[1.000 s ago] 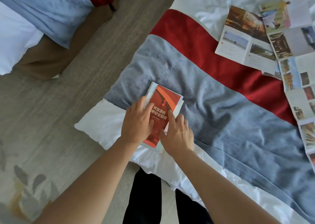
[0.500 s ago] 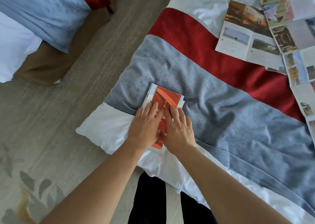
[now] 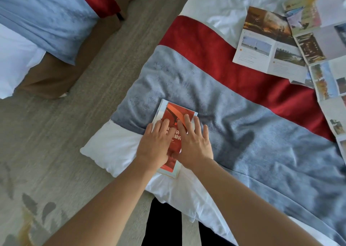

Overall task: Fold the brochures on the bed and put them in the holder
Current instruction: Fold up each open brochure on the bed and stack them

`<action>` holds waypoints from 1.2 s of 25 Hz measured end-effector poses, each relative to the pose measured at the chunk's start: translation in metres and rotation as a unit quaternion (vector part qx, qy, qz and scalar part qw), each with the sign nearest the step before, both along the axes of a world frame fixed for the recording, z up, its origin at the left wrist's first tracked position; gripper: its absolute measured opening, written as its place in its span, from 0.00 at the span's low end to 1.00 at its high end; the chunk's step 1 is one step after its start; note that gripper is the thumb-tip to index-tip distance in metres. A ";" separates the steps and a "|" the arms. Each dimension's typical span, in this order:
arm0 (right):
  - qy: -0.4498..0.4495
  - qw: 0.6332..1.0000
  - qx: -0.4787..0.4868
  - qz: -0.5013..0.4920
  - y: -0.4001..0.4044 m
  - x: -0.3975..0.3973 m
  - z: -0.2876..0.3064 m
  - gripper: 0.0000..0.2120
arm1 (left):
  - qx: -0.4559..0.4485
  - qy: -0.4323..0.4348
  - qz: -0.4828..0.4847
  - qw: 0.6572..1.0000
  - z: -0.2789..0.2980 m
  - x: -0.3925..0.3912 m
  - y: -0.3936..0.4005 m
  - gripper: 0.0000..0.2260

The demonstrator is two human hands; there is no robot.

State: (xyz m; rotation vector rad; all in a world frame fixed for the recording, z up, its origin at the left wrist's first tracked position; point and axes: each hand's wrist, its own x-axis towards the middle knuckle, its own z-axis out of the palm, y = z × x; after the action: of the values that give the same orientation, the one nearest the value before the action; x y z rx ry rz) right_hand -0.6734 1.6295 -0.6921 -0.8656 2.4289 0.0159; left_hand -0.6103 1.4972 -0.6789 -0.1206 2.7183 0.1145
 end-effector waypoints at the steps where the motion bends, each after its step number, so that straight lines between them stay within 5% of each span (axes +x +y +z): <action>1: 0.001 1.000 0.001 0.007 0.000 -0.002 0.001 0.51 | -0.009 -0.001 0.000 1.000 0.002 -0.004 0.002 0.31; 10: 0.070 0.996 -0.016 -0.043 0.067 -0.088 0.028 0.31 | -0.020 0.010 0.006 1.000 0.026 -0.105 0.032 0.08; 16: 0.060 0.984 0.007 -0.167 0.145 -0.147 0.036 0.37 | 0.131 0.017 0.115 0.985 0.024 -0.186 0.082 0.15; 18: 0.055 0.979 0.005 -0.196 0.165 -0.162 0.036 0.38 | 0.243 0.010 0.235 0.941 0.024 -0.215 0.100 0.18; 22: 0.051 0.970 -0.024 -0.236 0.189 -0.182 0.033 0.39 | 0.433 -0.029 0.435 0.789 0.023 -0.268 0.128 0.26; 26: 0.070 0.967 -0.043 -0.243 0.199 -0.199 0.029 0.38 | 0.515 0.044 0.574 0.636 0.017 -0.303 0.150 0.38; 30: 0.074 0.967 -0.036 -0.240 0.205 -0.220 0.025 0.36 | 0.502 0.122 0.631 0.579 0.010 -0.324 0.157 0.39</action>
State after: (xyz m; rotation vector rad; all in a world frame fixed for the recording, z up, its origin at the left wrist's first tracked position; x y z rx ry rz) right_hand -0.8939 1.8342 -0.6669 -0.2941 2.7329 -0.1947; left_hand -0.9339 1.6540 -0.6687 -1.6746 1.7080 2.0460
